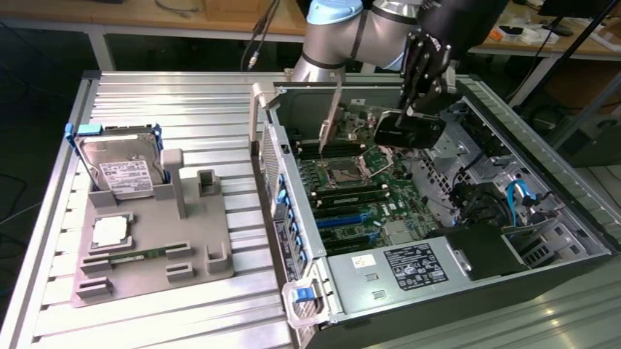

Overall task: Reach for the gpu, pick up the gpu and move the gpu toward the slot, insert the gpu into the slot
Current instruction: 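Insert the gpu into the slot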

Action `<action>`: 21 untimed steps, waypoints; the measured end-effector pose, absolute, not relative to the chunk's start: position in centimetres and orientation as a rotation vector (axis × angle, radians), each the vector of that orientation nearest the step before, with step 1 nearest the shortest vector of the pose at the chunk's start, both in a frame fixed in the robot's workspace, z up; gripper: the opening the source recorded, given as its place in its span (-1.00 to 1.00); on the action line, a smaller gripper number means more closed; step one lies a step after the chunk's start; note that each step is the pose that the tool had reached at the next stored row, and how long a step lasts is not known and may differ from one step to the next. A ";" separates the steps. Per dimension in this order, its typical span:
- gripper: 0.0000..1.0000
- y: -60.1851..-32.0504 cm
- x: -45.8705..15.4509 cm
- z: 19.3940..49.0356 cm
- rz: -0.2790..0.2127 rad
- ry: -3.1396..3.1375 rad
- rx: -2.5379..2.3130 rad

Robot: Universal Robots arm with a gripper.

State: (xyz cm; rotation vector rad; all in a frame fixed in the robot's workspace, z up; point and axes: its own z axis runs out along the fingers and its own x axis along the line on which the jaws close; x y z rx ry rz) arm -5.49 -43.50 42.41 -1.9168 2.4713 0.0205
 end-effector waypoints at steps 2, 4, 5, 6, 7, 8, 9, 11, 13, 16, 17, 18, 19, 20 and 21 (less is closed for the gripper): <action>-0.47 -43.6 -3.9 40.9 0.021 2.378 -2.033; -0.47 -43.7 -3.2 39.6 0.022 2.276 -2.147; -0.47 -43.8 -3.1 39.0 0.023 2.209 -2.217; -0.47 -43.9 -3.1 38.8 0.023 2.206 -2.220; -0.47 -43.9 -3.1 38.8 0.021 2.205 -2.219; -0.47 -43.9 -3.1 38.7 0.020 2.206 -2.220; -0.47 -43.9 -3.1 38.7 0.020 2.206 -2.220; -0.47 -43.9 -3.2 38.6 0.020 2.206 -2.220; -0.47 -43.9 -3.3 38.5 0.020 2.206 -2.220; -0.47 -44.0 -3.4 38.2 0.020 2.206 -2.220; -0.47 -44.0 -3.4 38.0 0.020 2.206 -2.220; -0.47 -44.1 -3.4 37.9 0.020 2.206 -2.220; -0.47 -44.1 -3.4 37.8 0.020 2.206 -2.219; -0.47 -44.2 -3.4 37.6 0.020 2.206 -2.219; -0.47 -44.2 -3.4 37.4 0.020 2.206 -2.219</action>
